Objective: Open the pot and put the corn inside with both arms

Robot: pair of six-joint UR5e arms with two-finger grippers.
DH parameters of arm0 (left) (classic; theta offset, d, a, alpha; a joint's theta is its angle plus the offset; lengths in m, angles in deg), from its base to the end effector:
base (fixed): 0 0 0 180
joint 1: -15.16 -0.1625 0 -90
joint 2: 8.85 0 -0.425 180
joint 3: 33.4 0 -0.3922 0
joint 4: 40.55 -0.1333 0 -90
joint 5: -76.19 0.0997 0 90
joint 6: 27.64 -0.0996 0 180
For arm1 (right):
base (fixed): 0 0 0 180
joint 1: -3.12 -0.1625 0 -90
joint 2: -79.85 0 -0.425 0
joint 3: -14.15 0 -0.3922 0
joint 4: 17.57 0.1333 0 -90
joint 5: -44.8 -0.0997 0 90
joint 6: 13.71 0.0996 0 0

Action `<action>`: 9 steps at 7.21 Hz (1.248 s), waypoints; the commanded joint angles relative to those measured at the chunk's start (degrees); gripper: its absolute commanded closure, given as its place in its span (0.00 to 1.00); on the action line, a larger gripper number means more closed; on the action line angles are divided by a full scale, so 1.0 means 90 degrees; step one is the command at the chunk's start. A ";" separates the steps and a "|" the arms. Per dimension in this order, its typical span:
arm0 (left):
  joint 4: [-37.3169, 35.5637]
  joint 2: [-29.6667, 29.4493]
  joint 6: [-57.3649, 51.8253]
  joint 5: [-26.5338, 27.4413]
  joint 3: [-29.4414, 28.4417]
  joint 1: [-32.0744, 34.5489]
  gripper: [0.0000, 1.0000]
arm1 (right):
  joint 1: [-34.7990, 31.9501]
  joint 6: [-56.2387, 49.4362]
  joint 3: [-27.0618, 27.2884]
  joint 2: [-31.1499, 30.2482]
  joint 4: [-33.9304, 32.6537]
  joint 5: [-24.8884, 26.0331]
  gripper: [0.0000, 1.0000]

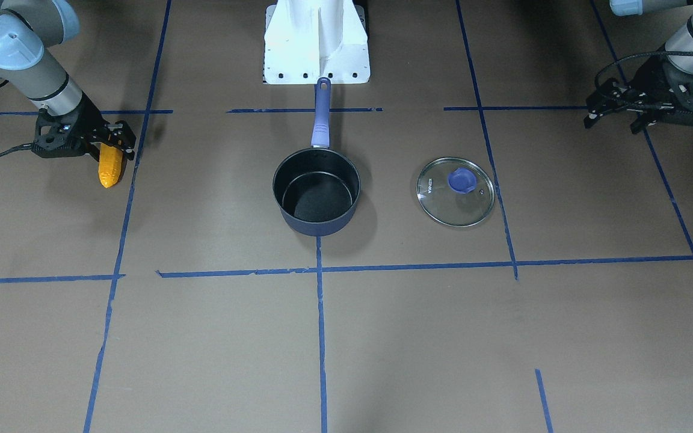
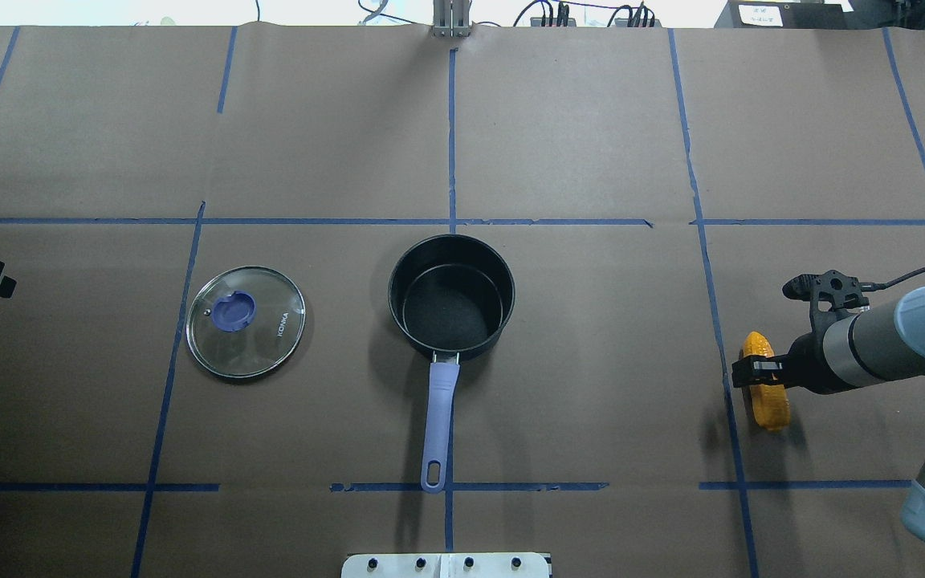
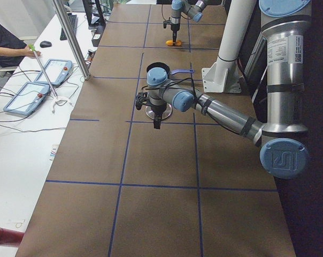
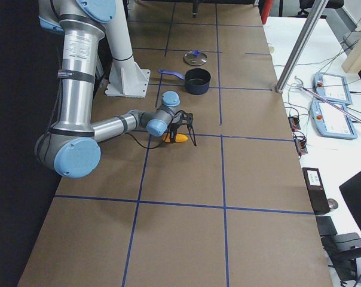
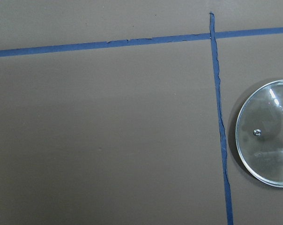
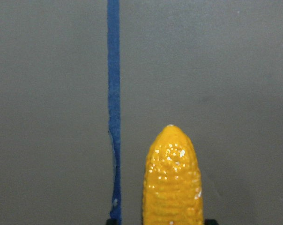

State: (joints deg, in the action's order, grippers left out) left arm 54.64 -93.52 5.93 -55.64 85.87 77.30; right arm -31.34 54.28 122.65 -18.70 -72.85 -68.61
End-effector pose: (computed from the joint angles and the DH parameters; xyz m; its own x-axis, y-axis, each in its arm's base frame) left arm 0.1475 -0.4222 0.4428 0.6482 0.1023 -0.7546 -0.0597 0.9947 0.0835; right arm -0.3248 -0.3366 0.5099 0.6519 0.0303 0.7577 -0.0481 0.9988 0.0015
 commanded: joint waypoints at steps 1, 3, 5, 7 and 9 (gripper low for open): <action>0.0000 0.0003 0.0000 0.0000 0.0010 0.0000 0.00 | 0.0010 -0.0045 0.0044 -0.0017 0.0000 -0.0017 1.00; 0.0000 -0.0006 0.0000 0.0000 0.0049 0.0010 0.00 | 0.0050 0.0120 0.0219 0.0913 -0.0387 -0.0056 1.00; 0.0000 -0.0016 0.0010 -0.0010 0.0059 0.0010 0.00 | 0.0185 0.1299 0.0046 0.3369 -0.2412 -0.0017 1.00; 0.0000 -0.0016 0.0020 -0.0010 0.0059 0.0020 0.00 | 0.0235 0.2363 -0.0791 0.4958 -0.2920 0.0003 1.00; -0.0010 -0.0026 0.0030 -0.0010 0.0059 0.0010 0.00 | 0.0352 0.2416 -0.1137 0.5266 -0.2920 0.0159 1.00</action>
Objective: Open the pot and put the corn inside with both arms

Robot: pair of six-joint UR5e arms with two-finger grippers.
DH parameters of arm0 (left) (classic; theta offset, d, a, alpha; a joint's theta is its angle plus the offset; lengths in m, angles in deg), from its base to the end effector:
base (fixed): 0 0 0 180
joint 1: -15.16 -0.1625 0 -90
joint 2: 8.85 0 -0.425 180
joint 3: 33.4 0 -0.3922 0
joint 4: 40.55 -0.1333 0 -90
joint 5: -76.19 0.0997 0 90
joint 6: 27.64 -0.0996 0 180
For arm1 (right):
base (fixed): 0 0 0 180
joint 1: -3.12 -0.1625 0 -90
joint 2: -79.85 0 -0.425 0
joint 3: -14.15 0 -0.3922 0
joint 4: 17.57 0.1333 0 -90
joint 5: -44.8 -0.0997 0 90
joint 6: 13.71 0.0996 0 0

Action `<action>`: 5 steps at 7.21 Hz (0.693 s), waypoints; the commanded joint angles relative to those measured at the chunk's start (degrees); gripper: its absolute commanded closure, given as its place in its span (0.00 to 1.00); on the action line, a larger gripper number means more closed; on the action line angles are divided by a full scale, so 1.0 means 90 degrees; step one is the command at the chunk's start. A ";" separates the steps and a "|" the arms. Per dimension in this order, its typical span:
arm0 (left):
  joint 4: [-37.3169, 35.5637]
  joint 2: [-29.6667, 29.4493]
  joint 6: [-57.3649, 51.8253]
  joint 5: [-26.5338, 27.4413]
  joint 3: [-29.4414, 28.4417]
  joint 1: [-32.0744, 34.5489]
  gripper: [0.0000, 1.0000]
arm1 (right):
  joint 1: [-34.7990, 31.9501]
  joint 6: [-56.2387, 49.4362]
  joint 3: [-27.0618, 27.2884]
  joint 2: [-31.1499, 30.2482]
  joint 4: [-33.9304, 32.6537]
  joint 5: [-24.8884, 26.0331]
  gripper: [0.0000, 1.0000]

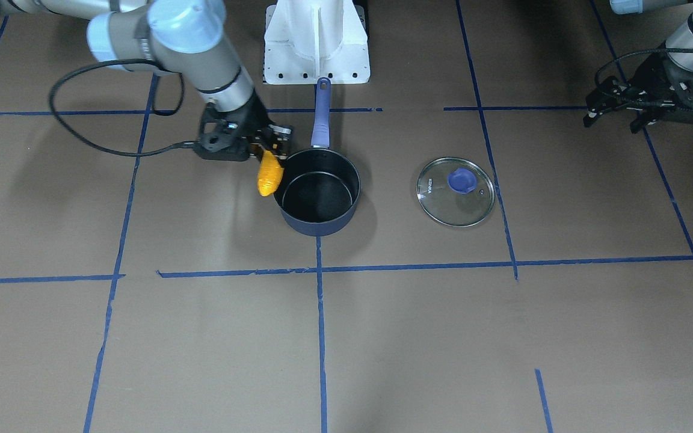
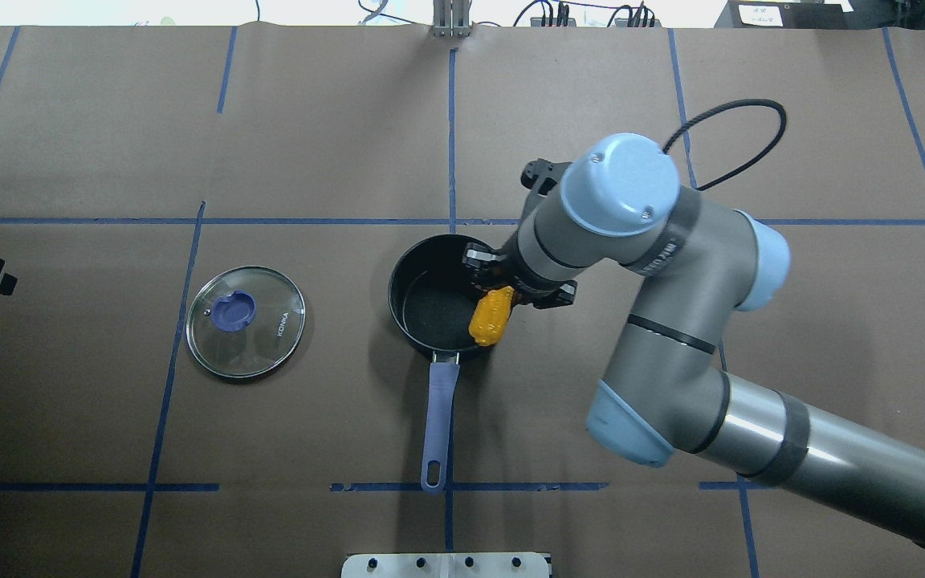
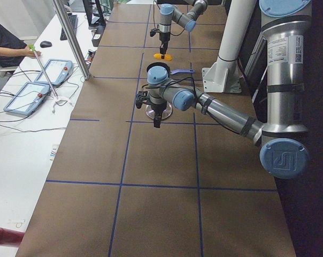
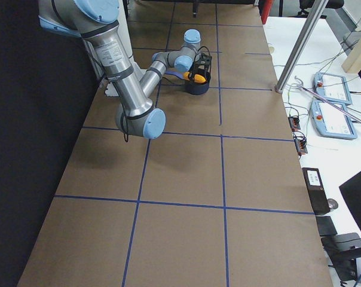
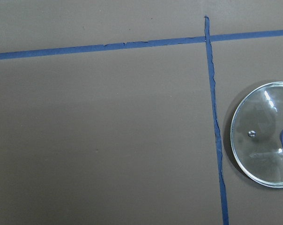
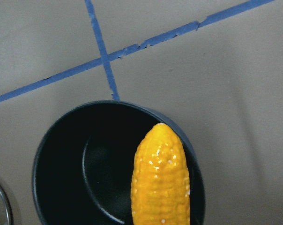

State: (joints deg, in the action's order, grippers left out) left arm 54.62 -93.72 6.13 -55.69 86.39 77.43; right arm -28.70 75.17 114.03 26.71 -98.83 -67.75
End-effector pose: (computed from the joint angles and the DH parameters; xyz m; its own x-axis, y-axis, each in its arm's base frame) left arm 0.1464 -0.4222 0.4369 0.6438 0.1055 -0.7579 -0.0551 0.9943 0.0916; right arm -0.5073 -0.4267 0.1869 0.4857 0.2801 0.8280 -0.2090 0.9570 -0.2012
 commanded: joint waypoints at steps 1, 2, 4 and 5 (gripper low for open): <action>0.0002 0.0006 0.0008 -0.0004 0.0000 -0.0004 0.00 | 0.0058 0.0085 -0.0354 0.0394 -0.0033 0.0073 1.00; 0.0002 0.0006 0.0008 -0.0004 0.0000 -0.0004 0.00 | 0.0058 0.0085 -0.0433 0.0473 -0.0033 0.0064 0.99; 0.0002 0.0016 0.0008 -0.0004 0.0000 -0.0004 0.00 | 0.0058 0.0075 -0.0453 0.0474 -0.0033 0.0063 0.22; 0.0002 0.0016 0.0008 -0.0004 0.0000 -0.0004 0.00 | 0.0058 0.0094 -0.0463 0.0474 -0.0033 0.0063 0.01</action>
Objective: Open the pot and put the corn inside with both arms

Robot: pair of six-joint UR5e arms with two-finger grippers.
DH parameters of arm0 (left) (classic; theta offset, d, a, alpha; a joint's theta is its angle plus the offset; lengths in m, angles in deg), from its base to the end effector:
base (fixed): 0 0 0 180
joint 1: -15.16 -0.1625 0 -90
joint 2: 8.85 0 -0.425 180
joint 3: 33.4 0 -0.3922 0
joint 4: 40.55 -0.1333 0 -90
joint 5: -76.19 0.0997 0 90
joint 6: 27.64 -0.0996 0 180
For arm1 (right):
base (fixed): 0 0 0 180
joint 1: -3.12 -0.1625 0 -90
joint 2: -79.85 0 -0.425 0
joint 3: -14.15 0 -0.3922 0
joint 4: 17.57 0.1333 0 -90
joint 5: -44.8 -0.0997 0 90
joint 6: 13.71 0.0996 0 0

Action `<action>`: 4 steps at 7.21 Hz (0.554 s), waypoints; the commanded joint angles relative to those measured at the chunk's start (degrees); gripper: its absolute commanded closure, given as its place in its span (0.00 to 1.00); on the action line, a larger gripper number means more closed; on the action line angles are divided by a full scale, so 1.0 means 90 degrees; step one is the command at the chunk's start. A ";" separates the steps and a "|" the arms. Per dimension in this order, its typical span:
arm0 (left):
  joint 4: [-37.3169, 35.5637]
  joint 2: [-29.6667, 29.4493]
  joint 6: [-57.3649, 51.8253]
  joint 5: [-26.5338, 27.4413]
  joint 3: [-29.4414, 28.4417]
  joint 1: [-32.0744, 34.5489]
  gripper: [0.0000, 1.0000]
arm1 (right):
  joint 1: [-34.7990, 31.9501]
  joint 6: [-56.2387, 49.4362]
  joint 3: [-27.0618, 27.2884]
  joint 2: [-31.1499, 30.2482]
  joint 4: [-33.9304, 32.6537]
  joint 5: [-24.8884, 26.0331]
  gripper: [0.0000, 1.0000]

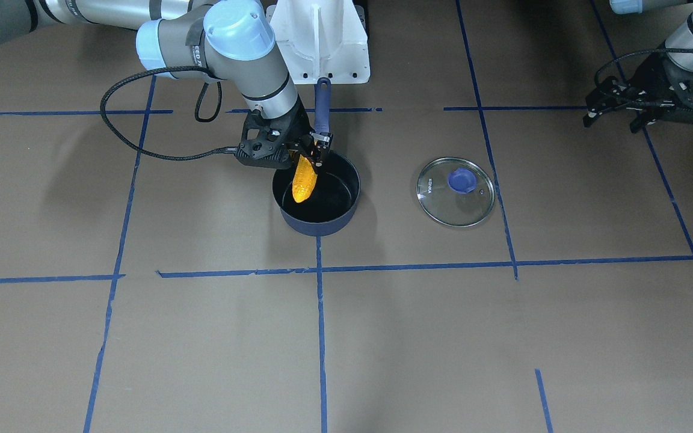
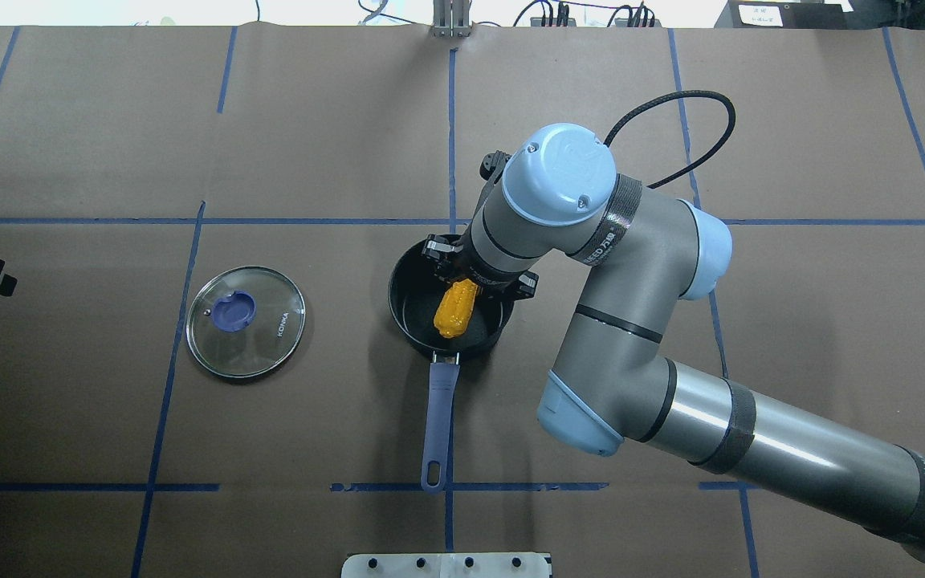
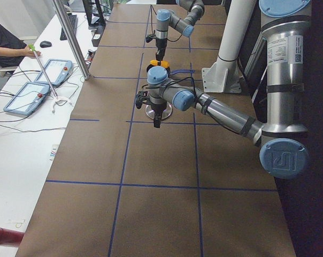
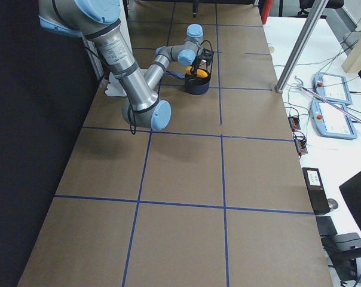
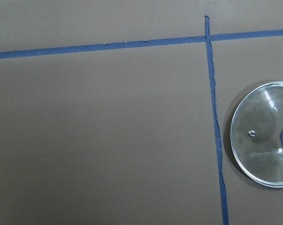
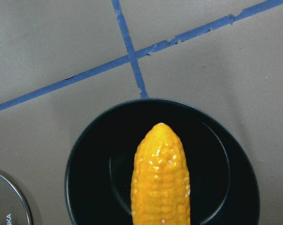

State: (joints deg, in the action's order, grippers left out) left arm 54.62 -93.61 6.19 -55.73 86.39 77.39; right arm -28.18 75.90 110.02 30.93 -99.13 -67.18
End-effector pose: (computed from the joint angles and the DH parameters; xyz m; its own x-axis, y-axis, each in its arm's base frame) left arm 0.1465 -0.4215 0.4377 0.6440 0.1036 -0.7580 -0.0555 0.9945 0.0888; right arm -0.5308 -0.4351 0.1667 0.4868 0.2886 0.8245 -0.2152 0.9544 -0.2070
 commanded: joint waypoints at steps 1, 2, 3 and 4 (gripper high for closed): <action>0.0002 0.0003 0.0000 0.0000 0.0000 0.0000 0.00 | 0.0001 0.0014 -0.0017 0.0006 0.0000 0.0000 0.01; -0.0007 0.0003 0.0000 0.0000 0.0000 0.0010 0.00 | 0.0001 0.0004 -0.0007 -0.0004 0.0000 -0.0010 0.01; -0.0008 0.0003 -0.0010 0.0010 0.0000 0.0000 0.00 | -0.0202 -0.0015 0.0399 -0.0197 -0.0068 -0.0194 0.01; -0.0008 0.0023 -0.0058 0.0029 0.0000 0.0010 0.00 | -0.0611 -0.0151 0.1167 -0.1186 -0.0097 -0.0727 0.01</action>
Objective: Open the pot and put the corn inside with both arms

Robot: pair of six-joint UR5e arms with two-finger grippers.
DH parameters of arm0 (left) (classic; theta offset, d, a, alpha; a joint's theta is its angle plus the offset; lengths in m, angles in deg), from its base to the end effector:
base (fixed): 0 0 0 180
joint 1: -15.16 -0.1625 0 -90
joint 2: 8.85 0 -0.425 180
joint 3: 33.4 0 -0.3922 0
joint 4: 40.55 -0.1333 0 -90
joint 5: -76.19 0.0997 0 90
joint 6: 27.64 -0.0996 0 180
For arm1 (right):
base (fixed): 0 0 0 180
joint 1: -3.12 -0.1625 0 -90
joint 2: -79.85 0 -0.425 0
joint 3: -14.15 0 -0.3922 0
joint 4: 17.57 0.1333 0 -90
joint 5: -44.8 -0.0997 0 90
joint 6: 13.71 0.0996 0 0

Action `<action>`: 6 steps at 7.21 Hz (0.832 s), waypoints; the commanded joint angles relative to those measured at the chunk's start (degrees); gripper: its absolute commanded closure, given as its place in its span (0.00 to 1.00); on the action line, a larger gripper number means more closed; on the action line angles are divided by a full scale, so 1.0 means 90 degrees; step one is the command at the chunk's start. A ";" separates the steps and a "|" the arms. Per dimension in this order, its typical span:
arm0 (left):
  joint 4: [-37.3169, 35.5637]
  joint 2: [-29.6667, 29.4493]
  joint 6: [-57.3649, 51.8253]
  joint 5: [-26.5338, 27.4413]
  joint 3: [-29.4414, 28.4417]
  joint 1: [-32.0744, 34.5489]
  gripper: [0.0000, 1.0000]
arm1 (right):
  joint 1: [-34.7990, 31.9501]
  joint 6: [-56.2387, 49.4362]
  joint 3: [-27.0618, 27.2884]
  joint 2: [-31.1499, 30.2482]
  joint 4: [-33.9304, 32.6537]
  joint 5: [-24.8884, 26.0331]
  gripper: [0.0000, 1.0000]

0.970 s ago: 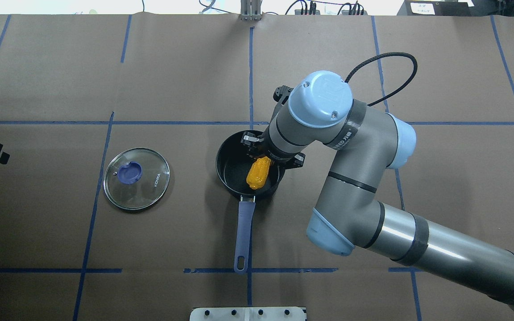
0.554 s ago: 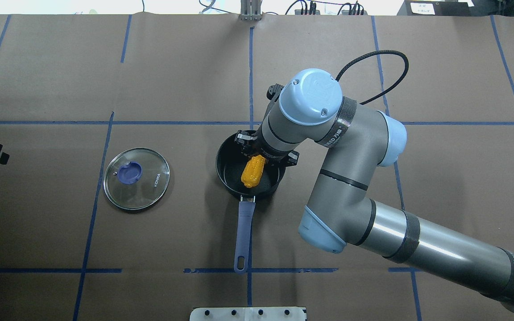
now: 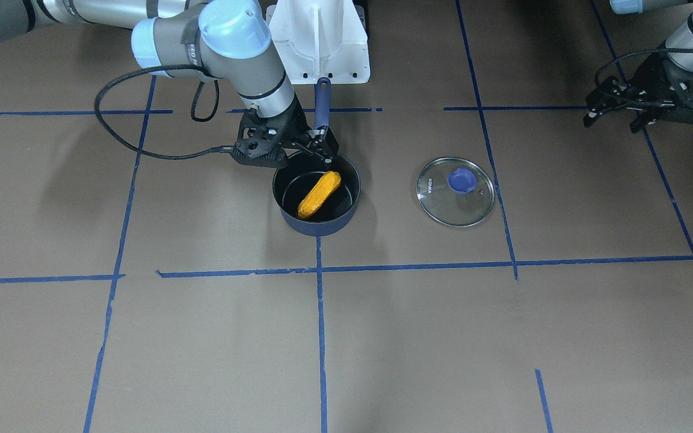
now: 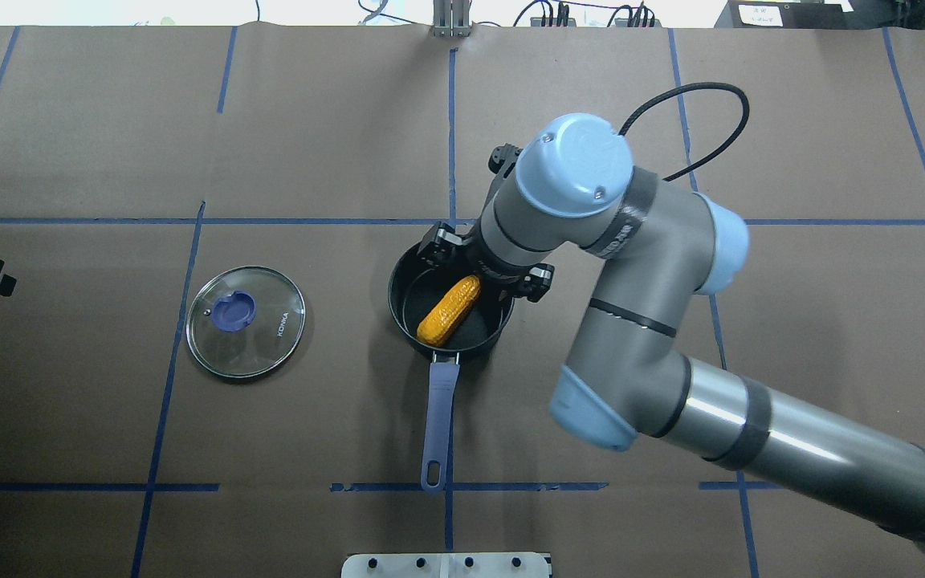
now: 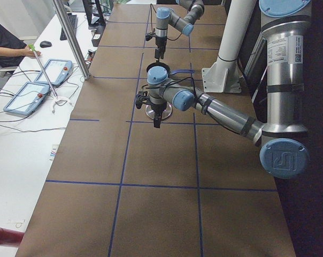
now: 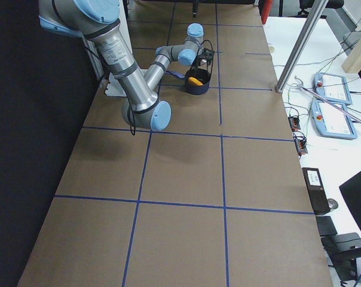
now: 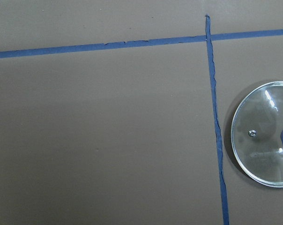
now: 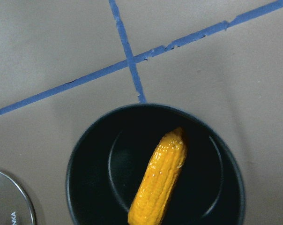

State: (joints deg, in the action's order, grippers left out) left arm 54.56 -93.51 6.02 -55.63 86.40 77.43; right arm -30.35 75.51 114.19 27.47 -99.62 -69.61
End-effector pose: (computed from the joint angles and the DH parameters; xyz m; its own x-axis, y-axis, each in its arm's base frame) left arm 0.1459 -0.4213 0.4386 0.6459 0.1043 -0.7562 -0.0561 0.9944 0.0893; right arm -0.4954 -0.4380 0.1782 0.4741 0.2986 0.8283 -0.2113 0.9518 -0.2222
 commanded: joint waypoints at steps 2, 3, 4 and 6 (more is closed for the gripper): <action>-0.0020 0.0071 -0.0108 0.0008 -0.0020 0.0102 0.00 | -0.1995 -0.2012 0.1411 -0.2433 -0.0053 -0.1939 0.01; -0.0059 0.0129 -0.0591 0.0008 -0.0068 0.0277 0.00 | -0.2817 -0.3445 0.1482 -0.3215 -0.0053 -0.2411 0.01; -0.0079 0.0362 -0.1457 0.0008 -0.0107 0.0520 0.00 | -0.3530 -0.5064 0.1453 -0.4083 -0.0053 -0.2589 0.00; -0.0128 0.0655 -0.3358 -0.0002 -0.0564 0.1494 0.00 | -0.4849 -0.8210 0.0949 -0.5211 -0.0073 -0.2601 0.00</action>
State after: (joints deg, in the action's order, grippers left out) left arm 53.66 -89.27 -13.33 -55.61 83.83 85.73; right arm -66.44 18.72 125.61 -13.35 -100.21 -92.53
